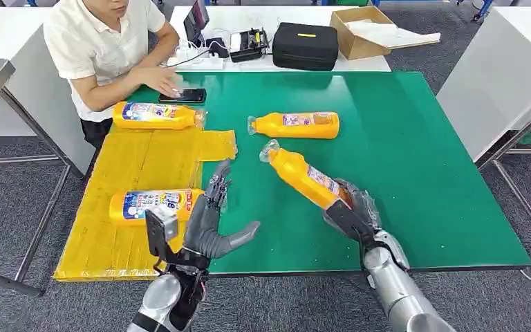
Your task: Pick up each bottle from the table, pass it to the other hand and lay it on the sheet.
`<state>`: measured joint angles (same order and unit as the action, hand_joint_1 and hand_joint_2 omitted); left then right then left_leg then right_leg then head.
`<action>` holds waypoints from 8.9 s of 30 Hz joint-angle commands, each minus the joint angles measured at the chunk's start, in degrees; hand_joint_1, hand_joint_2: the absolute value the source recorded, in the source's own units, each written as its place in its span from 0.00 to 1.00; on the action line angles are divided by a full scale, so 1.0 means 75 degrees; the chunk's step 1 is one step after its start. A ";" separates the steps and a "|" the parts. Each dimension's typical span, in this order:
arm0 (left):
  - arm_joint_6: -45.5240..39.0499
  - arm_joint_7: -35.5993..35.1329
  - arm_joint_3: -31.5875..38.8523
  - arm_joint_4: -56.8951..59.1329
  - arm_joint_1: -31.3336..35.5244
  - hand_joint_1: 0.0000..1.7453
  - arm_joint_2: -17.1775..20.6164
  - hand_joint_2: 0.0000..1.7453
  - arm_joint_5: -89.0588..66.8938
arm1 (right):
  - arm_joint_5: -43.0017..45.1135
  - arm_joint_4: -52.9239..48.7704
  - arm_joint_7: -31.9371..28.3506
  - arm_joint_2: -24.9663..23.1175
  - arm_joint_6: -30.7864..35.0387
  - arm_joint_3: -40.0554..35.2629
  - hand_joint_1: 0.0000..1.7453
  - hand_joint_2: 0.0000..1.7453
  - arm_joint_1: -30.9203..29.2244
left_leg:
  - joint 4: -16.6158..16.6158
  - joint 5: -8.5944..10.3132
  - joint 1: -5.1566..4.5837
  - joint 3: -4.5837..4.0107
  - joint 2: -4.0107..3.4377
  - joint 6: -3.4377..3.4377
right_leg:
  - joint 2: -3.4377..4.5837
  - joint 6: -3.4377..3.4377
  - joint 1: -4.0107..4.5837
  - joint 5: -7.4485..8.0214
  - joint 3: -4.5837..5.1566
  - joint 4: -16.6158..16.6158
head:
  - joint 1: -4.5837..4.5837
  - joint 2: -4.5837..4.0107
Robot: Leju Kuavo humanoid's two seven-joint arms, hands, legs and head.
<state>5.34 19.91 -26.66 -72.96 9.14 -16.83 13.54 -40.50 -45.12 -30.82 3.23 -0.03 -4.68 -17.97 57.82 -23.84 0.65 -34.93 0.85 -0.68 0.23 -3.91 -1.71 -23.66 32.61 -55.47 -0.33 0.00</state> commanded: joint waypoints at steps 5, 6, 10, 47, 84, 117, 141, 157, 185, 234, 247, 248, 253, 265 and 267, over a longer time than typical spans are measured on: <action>0.0200 -0.0344 0.0956 0.1175 -0.0005 0.00 -0.0423 1.00 0.1094 | 0.0695 -0.2384 -0.0053 -0.0803 -0.0609 -0.0246 1.00 1.00 0.0583 | 0.0002 0.0012 0.0000 -0.0058 0.0002 -0.0001 | -0.0003 0.0014 -0.0001 -0.0003 0.0048 -0.0006 | -0.0003 0.0000; 0.0200 -0.0344 0.0956 0.1175 -0.0005 0.00 -0.0423 1.00 0.1094 | 0.0695 -0.2384 -0.0053 -0.0803 -0.0609 -0.0246 1.00 1.00 0.0583 | 0.0005 0.0004 0.0001 -0.0054 -0.0001 -0.0003 | -0.0003 0.0021 0.0002 -0.0009 0.0041 -0.0006 | 0.0000 0.0000; 0.0332 -0.0525 0.0823 0.1386 0.0110 0.00 -0.0405 1.00 0.0947 | 0.0749 -0.2496 -0.0258 -0.0861 -0.0802 -0.0551 1.00 1.00 0.0625 | 0.0005 0.0002 -0.0001 -0.0060 0.0002 -0.0002 | -0.0005 0.0025 0.0000 -0.0012 0.0045 -0.0007 | 0.0000 0.0000; 0.0000 0.0131 0.1149 0.1073 0.0806 0.00 -0.0423 1.00 0.1433 | 0.0367 -0.2814 -0.0468 -0.0911 -0.0638 -0.3604 1.00 1.00 0.1044 | 0.0011 0.0010 0.0005 -0.0112 0.0009 0.0000 | -0.0016 0.0020 0.0003 -0.0007 0.0100 -0.0010 | 0.0000 0.0000; 0.0284 0.0372 0.1325 0.0598 0.0479 1.00 -0.0248 1.00 0.1442 | 0.1031 -0.2932 -0.0689 -0.1140 -0.0083 -0.3453 0.00 1.00 0.1465 | 0.0003 0.0010 0.0004 -0.0115 0.0011 0.0002 | -0.0016 0.0018 0.0002 -0.0008 0.0105 -0.0005 | 0.0000 0.0000; -0.2474 -0.1914 0.3968 0.3445 0.2382 1.00 0.0612 1.00 -1.1459 | 0.0093 -0.4284 -0.1224 -0.1070 0.1239 -0.1814 0.00 1.00 0.1488 | -0.0006 0.0019 0.0003 -0.0120 -0.0005 0.0001 | 0.0002 0.0018 0.0000 0.0005 0.0113 -0.0001 | 0.0003 0.0000; -0.1844 -0.1448 0.4129 0.5574 0.2977 1.00 0.0744 1.00 -1.1475 | 0.0713 -0.3660 -0.1224 -0.0819 0.1296 -0.2206 0.00 1.00 0.1024 | -0.0008 0.0025 0.0002 -0.0093 0.0016 0.0004 | -0.0014 0.0021 0.0000 0.0003 0.0075 0.0000 | 0.0003 0.0000; -0.1708 -0.1598 0.3745 0.6463 0.3115 0.36 0.0915 1.00 -1.1829 | 0.1112 -0.3264 -0.1224 -0.0670 0.1414 -0.2373 0.00 1.00 0.0779 | -0.0016 0.0031 -0.0004 -0.0018 0.0022 0.0006 | -0.0018 0.0019 -0.0007 0.0006 0.0002 0.0002 | 0.0003 0.0000; -0.1801 -0.0361 0.3318 0.5387 0.2906 0.00 0.0583 1.00 -1.1155 | 0.1218 -0.3142 -0.1224 -0.0532 0.1745 -0.2544 0.00 1.00 0.0838 | -0.0009 0.0036 -0.0001 -0.0021 0.0044 0.0008 | -0.0037 0.0017 -0.0004 0.0002 -0.0004 -0.0004 | 0.0006 0.0000; -0.0164 -0.0354 0.0793 -0.0038 -0.0587 0.00 -0.0388 1.00 -0.4291 | -0.5199 -0.0409 0.2703 -0.0162 0.2660 0.0693 0.00 1.00 0.0232 | 0.0000 0.0023 -0.0009 -0.0105 0.0030 0.0007 | -0.0029 0.0013 -0.0004 -0.0001 0.0086 -0.0003 | -0.0003 0.0000; -0.0042 -0.0453 0.0754 0.0077 -0.0492 0.00 -0.0421 1.00 -0.4082 | -0.5686 0.0284 0.3302 -0.0076 0.1962 0.0867 0.00 1.00 -0.0386 | 0.0004 0.0023 0.0001 -0.0104 0.0033 0.0005 | -0.0036 0.0022 0.0000 -0.0003 0.0081 -0.0005 | -0.0003 0.0000; 0.0007 -0.0455 0.0708 0.0177 -0.0424 0.00 -0.0423 1.00 -0.3983 | -0.5768 0.0514 0.3258 -0.0051 0.1898 0.0801 0.00 1.00 -0.0552 | 0.0003 0.0025 0.0001 -0.0110 0.0030 0.0005 | -0.0032 0.0017 0.0000 0.0001 0.0087 -0.0004 | 0.0000 0.0000; -0.0039 -0.0377 0.0582 0.0510 -0.0241 0.00 -0.0423 1.00 -0.3909 | -0.6038 0.1440 0.3358 0.0072 0.2388 0.0598 0.00 1.00 -0.1082 | 0.0001 0.0030 -0.0003 -0.0108 0.0032 0.0004 | -0.0031 0.0007 -0.0005 0.0004 0.0090 -0.0006 | -0.0003 0.0000; -0.0071 -0.0321 0.0480 0.0522 -0.0217 0.00 -0.0423 1.00 -0.3933 | -0.6470 0.1796 0.3483 -0.0021 0.2585 0.0388 0.00 1.00 -0.1377 | 0.0005 0.0031 -0.0001 -0.0116 0.0033 0.0007 | -0.0031 0.0007 -0.0003 0.0004 0.0097 -0.0009 | -0.0003 0.0000; -0.0072 -0.0315 0.0492 0.0578 -0.0189 0.00 -0.0423 1.00 -0.3935 | -0.6461 0.1982 0.3515 -0.0008 0.2403 0.0421 0.00 1.00 -0.1469 | 0.0006 0.0029 0.0001 -0.0113 0.0033 0.0006 | -0.0032 0.0009 -0.0002 0.0003 0.0093 -0.0008 | -0.0003 0.0000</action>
<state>5.01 17.49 -22.29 -72.85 6.71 -17.25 -15.98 -89.57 -38.66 -4.63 3.04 20.28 -0.42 -25.03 57.84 -23.56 0.63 -35.89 1.17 -0.62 -0.02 -3.98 -1.77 -23.61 33.43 -55.56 -0.35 0.00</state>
